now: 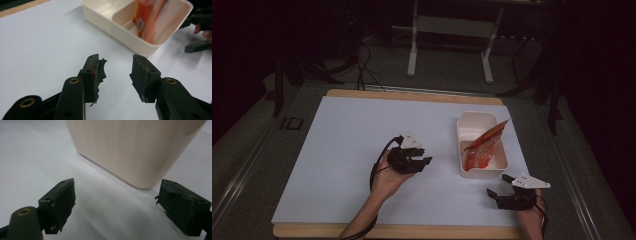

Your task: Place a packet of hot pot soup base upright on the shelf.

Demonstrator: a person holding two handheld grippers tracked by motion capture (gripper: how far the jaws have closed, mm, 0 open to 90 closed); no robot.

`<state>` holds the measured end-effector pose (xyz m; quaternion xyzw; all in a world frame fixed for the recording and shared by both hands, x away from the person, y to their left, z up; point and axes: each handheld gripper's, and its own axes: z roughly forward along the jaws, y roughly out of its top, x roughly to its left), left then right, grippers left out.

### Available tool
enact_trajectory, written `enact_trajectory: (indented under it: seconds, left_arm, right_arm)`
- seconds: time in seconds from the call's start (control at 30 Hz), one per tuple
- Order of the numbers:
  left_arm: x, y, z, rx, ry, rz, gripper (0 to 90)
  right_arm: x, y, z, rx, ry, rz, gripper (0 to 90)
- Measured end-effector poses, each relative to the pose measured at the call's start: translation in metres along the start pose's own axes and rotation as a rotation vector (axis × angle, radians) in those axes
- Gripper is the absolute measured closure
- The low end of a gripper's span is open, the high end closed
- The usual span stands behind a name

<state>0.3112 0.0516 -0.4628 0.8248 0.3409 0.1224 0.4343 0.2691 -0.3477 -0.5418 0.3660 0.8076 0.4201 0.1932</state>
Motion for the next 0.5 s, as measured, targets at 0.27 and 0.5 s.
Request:
enact_trajectory:
  seconds: [0.27,0.5]
  left_arm:
    - [0.012,-0.035,-0.011,0.013,0.052,-0.017,57.8]
    - [0.029,-0.067,-0.021,0.052,0.113,-0.052,57.7]
  right_arm:
    - [0.0,0.0,0.0,0.001,0.0,0.003,14.3]
    - [-0.001,0.0,0.0,0.001,0.0,0.01,14.2]
